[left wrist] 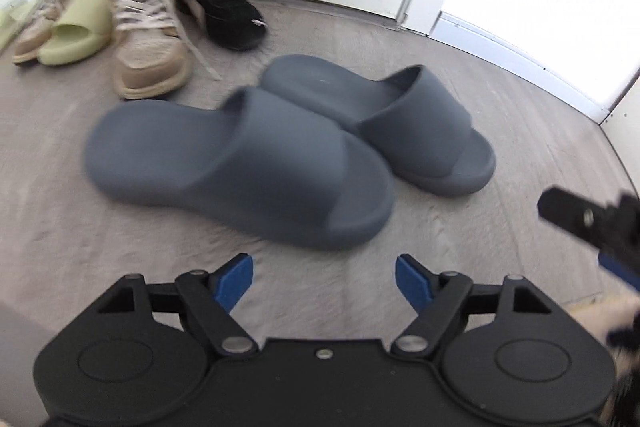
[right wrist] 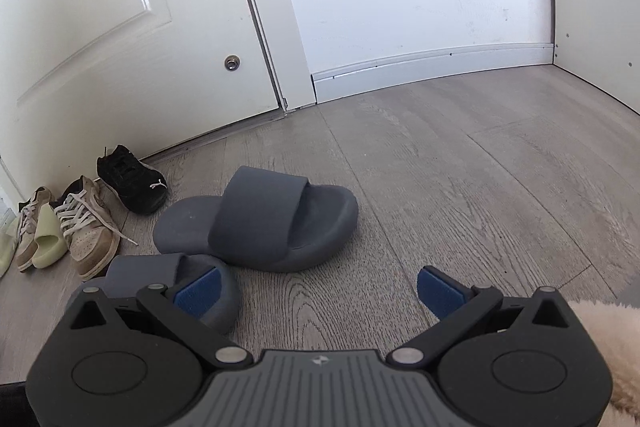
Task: Organize scattered shoes
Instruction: 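Open the left gripper to release the slide while the right gripper grasps the other grey slide, then carry the grey slide with the right gripper next to its mate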
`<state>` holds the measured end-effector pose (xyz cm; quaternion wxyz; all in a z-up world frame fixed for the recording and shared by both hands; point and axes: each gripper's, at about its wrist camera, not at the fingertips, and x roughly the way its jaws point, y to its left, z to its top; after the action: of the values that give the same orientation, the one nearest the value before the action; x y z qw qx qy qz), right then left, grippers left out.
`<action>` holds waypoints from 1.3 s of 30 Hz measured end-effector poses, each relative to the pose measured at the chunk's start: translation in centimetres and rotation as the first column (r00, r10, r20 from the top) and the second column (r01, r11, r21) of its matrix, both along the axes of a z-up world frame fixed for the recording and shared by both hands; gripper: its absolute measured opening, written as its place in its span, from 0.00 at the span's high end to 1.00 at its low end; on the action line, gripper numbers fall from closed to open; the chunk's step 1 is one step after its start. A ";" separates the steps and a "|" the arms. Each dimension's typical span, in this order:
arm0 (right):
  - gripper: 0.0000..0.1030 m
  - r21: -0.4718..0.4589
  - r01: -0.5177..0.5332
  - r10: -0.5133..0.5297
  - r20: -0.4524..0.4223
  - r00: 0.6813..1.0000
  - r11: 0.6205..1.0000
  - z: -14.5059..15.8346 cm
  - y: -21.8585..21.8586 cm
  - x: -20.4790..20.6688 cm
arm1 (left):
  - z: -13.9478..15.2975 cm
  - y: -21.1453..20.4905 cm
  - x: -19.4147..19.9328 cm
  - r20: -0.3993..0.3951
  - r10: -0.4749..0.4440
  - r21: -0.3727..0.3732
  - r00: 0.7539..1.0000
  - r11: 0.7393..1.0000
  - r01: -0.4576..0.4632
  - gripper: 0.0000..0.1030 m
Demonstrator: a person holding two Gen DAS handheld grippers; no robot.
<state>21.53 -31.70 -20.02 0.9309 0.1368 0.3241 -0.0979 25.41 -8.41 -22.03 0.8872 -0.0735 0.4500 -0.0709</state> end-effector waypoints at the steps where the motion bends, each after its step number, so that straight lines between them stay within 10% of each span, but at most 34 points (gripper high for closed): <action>1: 0.00 -0.008 -0.018 0.018 -0.001 1.000 1.000 -0.1 0.1 0.4 | 0.4 1.0 -0.4 0.013 0.029 0.007 0.999 1.000 -0.029 0.22; 6: 0.00 -0.073 -0.283 0.281 -0.029 0.959 0.956 -1.1 2.5 3.0 | 3.9 8.9 -2.8 0.123 0.249 -0.008 0.961 0.968 -0.250 0.20; 11: 0.00 -0.119 -0.640 0.639 -0.047 0.768 0.759 -2.4 6.6 5.3 | 6.6 14.5 -5.1 0.271 0.361 0.006 0.892 0.926 -0.376 0.08; 14: 0.00 -0.271 -0.756 0.768 -0.079 0.635 0.596 -2.5 9.7 6.4 | 4.6 17.6 -5.0 0.200 0.458 -0.111 0.866 0.889 -0.444 0.08; 18: 0.00 -0.321 -0.812 0.823 -0.143 0.551 0.488 -2.9 11.8 8.7 | 3.2 18.0 -3.1 0.113 0.453 -0.157 0.884 0.887 -0.434 0.14; 29: 0.00 -0.232 -0.938 0.902 -0.290 0.319 0.257 -5.0 13.9 15.3 | 3.0 12.0 -1.7 0.168 0.238 0.013 0.957 0.970 -0.244 0.14; 33: 0.01 -0.211 -0.932 0.896 -0.279 0.345 0.294 -5.2 14.4 15.1 | 2.7 12.3 -1.4 0.155 0.249 -0.005 0.956 0.968 -0.251 0.14; 39: 0.01 -0.224 -0.814 0.774 -0.255 0.579 0.535 -5.7 14.8 10.8 | 2.7 13.0 -1.8 0.149 0.280 -0.042 0.949 0.960 -0.277 0.14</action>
<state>32.32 -16.89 -25.73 0.8599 -0.1832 0.3877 0.2770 23.63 4.63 -19.30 0.9194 -0.1396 0.3650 0.0448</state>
